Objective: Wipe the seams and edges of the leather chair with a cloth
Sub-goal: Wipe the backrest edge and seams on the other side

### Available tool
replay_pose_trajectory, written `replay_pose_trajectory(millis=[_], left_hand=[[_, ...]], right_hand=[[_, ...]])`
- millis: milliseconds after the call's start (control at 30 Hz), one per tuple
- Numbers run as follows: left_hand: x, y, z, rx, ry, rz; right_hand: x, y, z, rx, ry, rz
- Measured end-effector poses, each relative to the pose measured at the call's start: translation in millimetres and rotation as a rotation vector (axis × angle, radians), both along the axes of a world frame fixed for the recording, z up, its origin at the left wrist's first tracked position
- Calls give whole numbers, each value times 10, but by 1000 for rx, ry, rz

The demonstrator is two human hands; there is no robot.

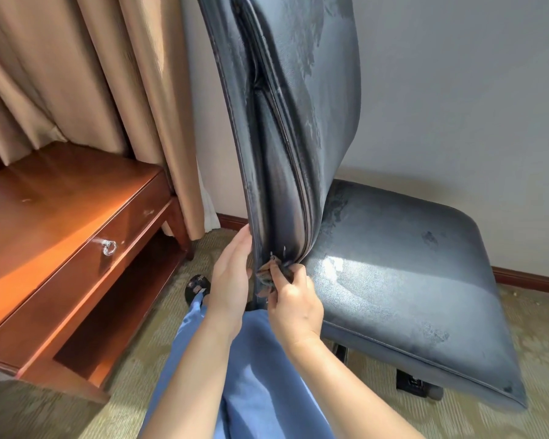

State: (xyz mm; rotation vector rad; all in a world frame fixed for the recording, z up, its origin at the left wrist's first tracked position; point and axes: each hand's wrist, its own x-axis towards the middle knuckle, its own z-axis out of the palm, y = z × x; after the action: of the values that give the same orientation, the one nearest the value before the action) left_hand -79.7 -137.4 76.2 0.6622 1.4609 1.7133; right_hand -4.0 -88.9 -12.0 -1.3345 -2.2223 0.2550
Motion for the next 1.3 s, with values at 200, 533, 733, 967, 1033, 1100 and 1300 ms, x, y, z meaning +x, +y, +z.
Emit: replay_pose_trajectory(millis=[200, 533, 733, 967, 1033, 1100, 1300], left_hand=[[19, -29, 29, -6, 0, -37], [-20, 9, -8, 9, 25, -45], [-44, 8, -58, -21, 22, -72], [-10, 5, -65, -21, -3, -68], [-16, -5, -51, -32, 15, -76], [-19, -6, -42, -56, 48, -81], [-3, -4, -41, -38, 18, -73]], right_hand=[[-72, 25, 278, 219, 295, -36], [-54, 53, -143, -91, -25, -29], [32, 2, -220, -210, 91, -111], [-129, -12, 144, 61, 568, -58], [-139, -19, 274, 86, 709, -72], [-150, -22, 371, 101, 823, -102], [-185, 73, 239, 189, 780, -62]])
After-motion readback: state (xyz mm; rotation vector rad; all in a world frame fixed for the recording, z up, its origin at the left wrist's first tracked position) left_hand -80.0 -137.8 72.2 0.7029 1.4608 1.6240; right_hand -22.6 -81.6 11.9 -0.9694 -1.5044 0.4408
